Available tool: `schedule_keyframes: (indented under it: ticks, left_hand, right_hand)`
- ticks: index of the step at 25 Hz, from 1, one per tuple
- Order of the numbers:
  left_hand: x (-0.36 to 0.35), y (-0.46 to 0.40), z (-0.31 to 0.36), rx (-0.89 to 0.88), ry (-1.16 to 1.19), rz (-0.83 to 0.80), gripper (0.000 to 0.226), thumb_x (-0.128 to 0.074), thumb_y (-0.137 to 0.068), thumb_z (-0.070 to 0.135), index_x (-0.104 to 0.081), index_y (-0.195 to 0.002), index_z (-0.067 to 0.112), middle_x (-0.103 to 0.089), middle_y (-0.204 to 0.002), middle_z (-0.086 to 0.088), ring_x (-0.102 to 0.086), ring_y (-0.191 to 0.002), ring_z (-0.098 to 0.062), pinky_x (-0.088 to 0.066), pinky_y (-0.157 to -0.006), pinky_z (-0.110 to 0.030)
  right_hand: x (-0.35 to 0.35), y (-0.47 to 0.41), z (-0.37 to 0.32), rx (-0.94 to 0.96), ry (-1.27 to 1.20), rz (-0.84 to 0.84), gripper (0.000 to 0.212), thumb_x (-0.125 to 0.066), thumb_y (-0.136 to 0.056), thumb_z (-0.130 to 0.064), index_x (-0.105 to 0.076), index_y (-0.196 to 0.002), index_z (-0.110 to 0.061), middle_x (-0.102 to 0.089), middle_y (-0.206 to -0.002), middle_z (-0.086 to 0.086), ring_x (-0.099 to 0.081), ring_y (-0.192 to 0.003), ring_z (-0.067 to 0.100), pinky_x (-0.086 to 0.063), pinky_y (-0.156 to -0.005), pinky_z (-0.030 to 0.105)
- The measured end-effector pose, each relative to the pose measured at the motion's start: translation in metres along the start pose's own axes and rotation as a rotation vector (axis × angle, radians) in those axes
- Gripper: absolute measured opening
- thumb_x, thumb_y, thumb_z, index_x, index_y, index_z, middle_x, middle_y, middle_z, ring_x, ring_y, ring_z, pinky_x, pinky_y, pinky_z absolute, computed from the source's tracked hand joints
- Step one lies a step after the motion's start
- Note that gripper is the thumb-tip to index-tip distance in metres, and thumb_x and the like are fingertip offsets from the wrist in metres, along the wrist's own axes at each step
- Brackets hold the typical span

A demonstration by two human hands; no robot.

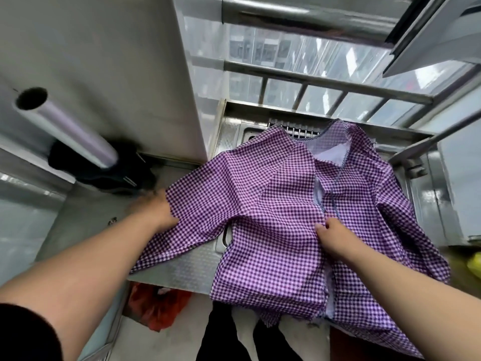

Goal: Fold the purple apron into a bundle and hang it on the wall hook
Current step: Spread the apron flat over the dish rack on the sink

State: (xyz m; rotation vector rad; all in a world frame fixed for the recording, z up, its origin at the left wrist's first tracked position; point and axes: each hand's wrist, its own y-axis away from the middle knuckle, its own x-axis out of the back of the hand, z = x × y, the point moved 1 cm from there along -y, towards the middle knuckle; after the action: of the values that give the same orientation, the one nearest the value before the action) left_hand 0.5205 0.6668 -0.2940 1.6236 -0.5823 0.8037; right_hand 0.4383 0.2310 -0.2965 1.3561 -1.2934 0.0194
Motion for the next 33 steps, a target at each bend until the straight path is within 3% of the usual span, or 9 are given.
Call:
schedule_keyframes:
  ticks: [3,6,11,13,15,17,20,29,33]
  left_hand:
    - [-0.014,-0.008,-0.011,0.075,-0.112,0.037,0.064,-0.062,-0.092,0.04,-0.048,-0.15,0.016,-0.055,-0.149,-0.014,-0.061,-0.13,-0.032,-0.053,-0.104,-0.044]
    - [0.003,-0.006,-0.013,0.019,-0.102,0.127,0.038,-0.047,-0.101,0.028,-0.067,-0.129,0.012,-0.069,-0.133,-0.015,-0.069,-0.119,-0.033,-0.056,-0.099,-0.043]
    - [0.043,0.009,-0.022,0.112,0.114,0.336,0.05,-0.063,-0.092,0.028,-0.051,-0.136,0.009,-0.052,-0.142,-0.023,-0.059,-0.125,-0.048,-0.051,-0.104,-0.052]
    - [0.032,0.029,-0.007,-0.051,0.038,0.367,0.06,-0.072,-0.087,0.038,-0.05,-0.137,0.013,-0.047,-0.142,-0.019,-0.055,-0.125,-0.045,-0.048,-0.106,-0.049]
    - [0.009,0.055,0.018,-0.281,-0.085,0.296,0.041,-0.069,-0.086,0.046,-0.061,-0.118,0.021,-0.06,-0.126,-0.01,-0.06,-0.112,-0.033,-0.053,-0.098,-0.043]
    - [-0.014,0.081,0.049,-0.353,-0.094,0.091,0.028,-0.059,-0.092,0.053,-0.065,-0.102,0.027,-0.066,-0.11,0.0,-0.063,-0.098,-0.021,-0.055,-0.085,-0.037]
    - [-0.049,0.106,0.078,-0.253,0.188,-0.148,0.04,-0.058,-0.096,0.055,-0.06,-0.121,0.024,-0.065,-0.122,0.004,-0.064,-0.109,-0.02,-0.052,-0.091,-0.035]
    - [-0.085,0.127,0.102,-0.025,0.678,-0.231,0.034,-0.075,-0.094,0.036,-0.061,-0.115,0.014,-0.064,-0.118,-0.002,-0.06,-0.108,-0.019,-0.043,-0.091,-0.032]
    - [-0.084,0.136,0.11,-0.07,0.643,-0.292,0.017,-0.067,-0.099,0.025,-0.065,-0.087,0.012,-0.07,-0.092,-0.003,-0.065,-0.084,-0.016,-0.046,-0.07,-0.028]
  right_hand:
    - [-0.003,0.012,0.005,-0.035,-0.036,-0.137,0.046,-0.061,-0.097,-0.037,-0.053,-0.131,-0.007,-0.064,-0.122,0.011,-0.062,-0.109,0.031,-0.05,-0.082,0.035]
    - [0.003,0.022,0.01,0.057,0.185,-0.229,0.008,-0.064,-0.086,-0.014,-0.06,-0.094,-0.014,-0.068,-0.091,0.004,-0.069,-0.085,0.024,-0.05,-0.058,0.026]
    - [0.019,0.025,0.012,0.06,0.071,-0.063,0.008,-0.055,-0.095,-0.01,-0.062,-0.093,-0.013,-0.07,-0.094,0.011,-0.069,-0.089,0.033,-0.058,-0.077,0.039]
    - [0.016,0.025,0.017,0.017,-0.094,-0.005,0.011,-0.055,-0.101,-0.017,-0.058,-0.094,-0.01,-0.066,-0.085,0.013,-0.065,-0.079,0.031,-0.06,-0.079,0.048]
    - [0.01,0.029,0.022,-0.038,-0.172,-0.119,0.029,-0.061,-0.104,-0.034,-0.056,-0.09,-0.008,-0.062,-0.078,0.013,-0.064,-0.073,0.031,-0.062,-0.07,0.05]
    - [0.009,0.038,0.028,-0.006,-0.002,-0.24,0.042,-0.07,-0.096,-0.047,-0.056,-0.091,-0.008,-0.064,-0.085,0.009,-0.064,-0.077,0.027,-0.051,-0.059,0.033]
    - [0.006,0.05,0.036,0.092,0.275,-0.264,0.037,-0.08,-0.087,-0.045,-0.058,-0.084,-0.015,-0.064,-0.087,0.0,-0.061,-0.076,0.014,-0.042,-0.056,0.027]
    - [-0.004,0.078,0.06,0.287,0.114,-0.23,0.024,-0.056,-0.107,-0.035,-0.06,-0.121,-0.015,-0.06,-0.115,-0.002,-0.056,-0.101,0.017,-0.04,-0.087,0.031]
    - [-0.007,0.086,0.068,0.333,0.066,-0.191,0.014,-0.056,-0.107,-0.036,-0.055,-0.094,-0.033,-0.059,-0.097,-0.016,-0.059,-0.098,0.015,-0.044,-0.087,0.033]
